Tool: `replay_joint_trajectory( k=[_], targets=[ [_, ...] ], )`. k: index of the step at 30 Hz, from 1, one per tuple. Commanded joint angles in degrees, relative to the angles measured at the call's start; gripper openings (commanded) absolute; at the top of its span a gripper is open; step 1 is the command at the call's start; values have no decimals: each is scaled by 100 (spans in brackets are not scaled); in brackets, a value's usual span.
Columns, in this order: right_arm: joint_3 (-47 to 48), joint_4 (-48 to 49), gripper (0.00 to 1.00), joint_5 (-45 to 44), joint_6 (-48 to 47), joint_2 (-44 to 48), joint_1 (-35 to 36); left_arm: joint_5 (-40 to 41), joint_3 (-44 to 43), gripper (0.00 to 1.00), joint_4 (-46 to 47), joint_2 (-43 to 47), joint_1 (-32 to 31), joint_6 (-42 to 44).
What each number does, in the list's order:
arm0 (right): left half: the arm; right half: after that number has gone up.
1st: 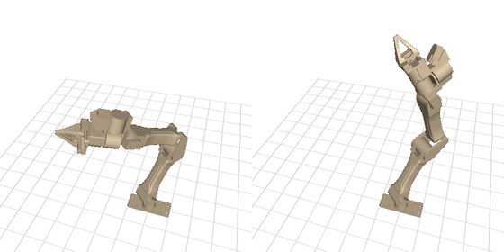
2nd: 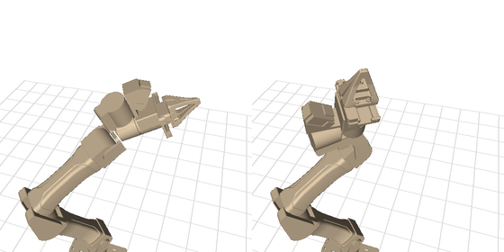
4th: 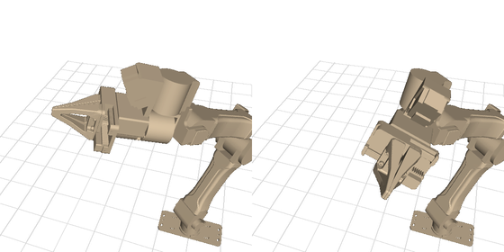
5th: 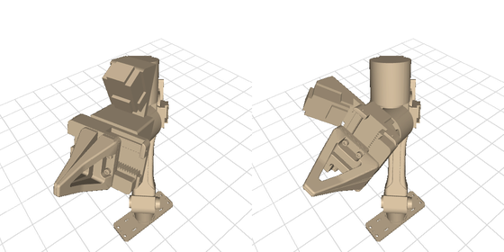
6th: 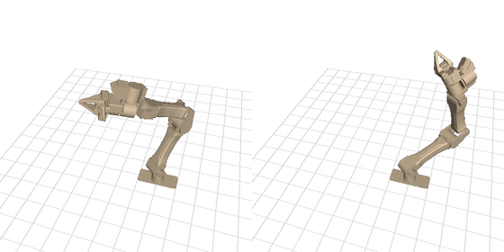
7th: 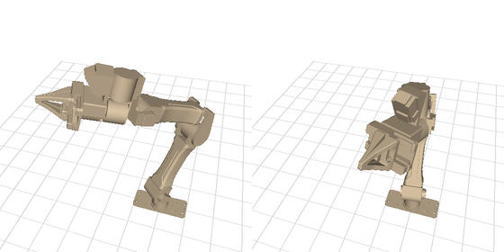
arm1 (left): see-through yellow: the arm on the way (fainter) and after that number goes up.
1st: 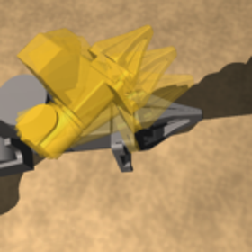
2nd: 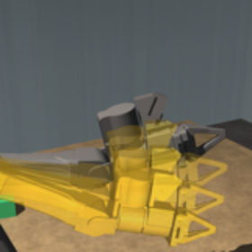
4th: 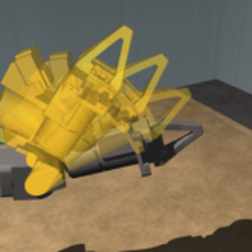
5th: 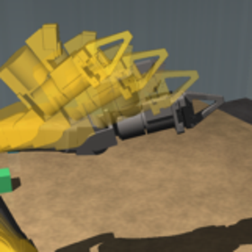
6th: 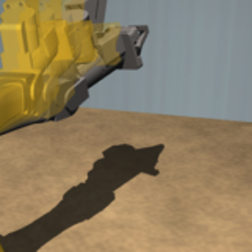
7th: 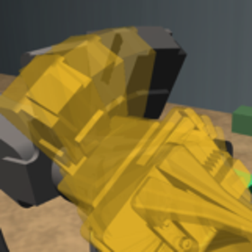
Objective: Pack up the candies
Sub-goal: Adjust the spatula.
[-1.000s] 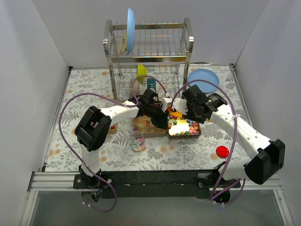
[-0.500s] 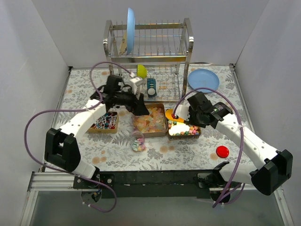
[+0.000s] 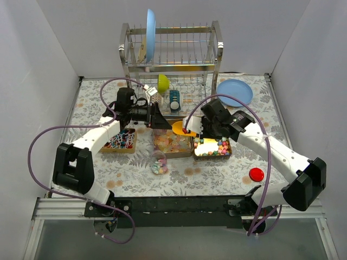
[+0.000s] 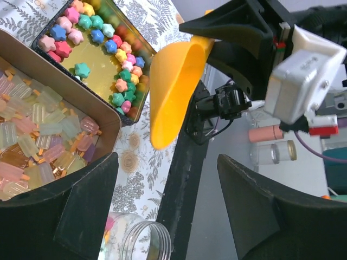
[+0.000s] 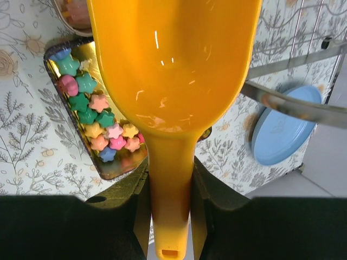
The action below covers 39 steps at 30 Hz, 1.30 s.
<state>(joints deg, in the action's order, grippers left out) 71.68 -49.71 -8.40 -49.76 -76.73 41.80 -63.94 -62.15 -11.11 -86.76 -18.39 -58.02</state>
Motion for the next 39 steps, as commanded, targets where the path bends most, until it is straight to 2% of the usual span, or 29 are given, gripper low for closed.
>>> replay_joint_trajectory(
  k=[1,4,10,14,15,18,22,23,24,25,26,27,28,32,39],
  targets=[
    [364,269,1,-4,45,-105,258,-338,-131,72,522,-147,11,-447],
    [505,287,1,23,80,-211,320,-364,-175,70,549,-236,11,-465],
    [724,383,1,23,115,-421,451,-584,-122,54,795,-350,2,-640],
    [821,410,1,84,115,-527,557,-794,-43,35,1014,-429,11,-790],
    [847,427,1,93,141,-553,575,-874,-17,23,1076,-447,11,-859],
    [856,445,1,155,255,-571,592,-1093,89,0,1444,-491,11,-1062],
    [830,384,1,399,317,-528,584,-1261,133,0,1428,-508,29,-984],
    [839,314,20,549,326,-493,566,-1287,124,0,1376,-517,37,-922],
    [865,235,29,794,352,-388,453,-1305,124,0,1279,-500,38,-800],
    [874,173,41,1484,387,-308,356,-1322,133,0,1261,-500,72,-764],
    [831,181,48,1847,423,-212,242,-1349,142,0,1243,-508,73,-746],
    [795,207,50,2190,458,7,15,-1427,159,0,1243,-508,90,-746],
    [743,277,62,2777,580,122,-83,-1463,177,0,1252,-526,90,-737],
    [356,699,64,3590,722,553,-313,-1542,203,0,1270,-587,99,-746],
    [48,911,61,3978,819,589,-313,-1577,151,0,1427,-702,108,-869]
  ],
)
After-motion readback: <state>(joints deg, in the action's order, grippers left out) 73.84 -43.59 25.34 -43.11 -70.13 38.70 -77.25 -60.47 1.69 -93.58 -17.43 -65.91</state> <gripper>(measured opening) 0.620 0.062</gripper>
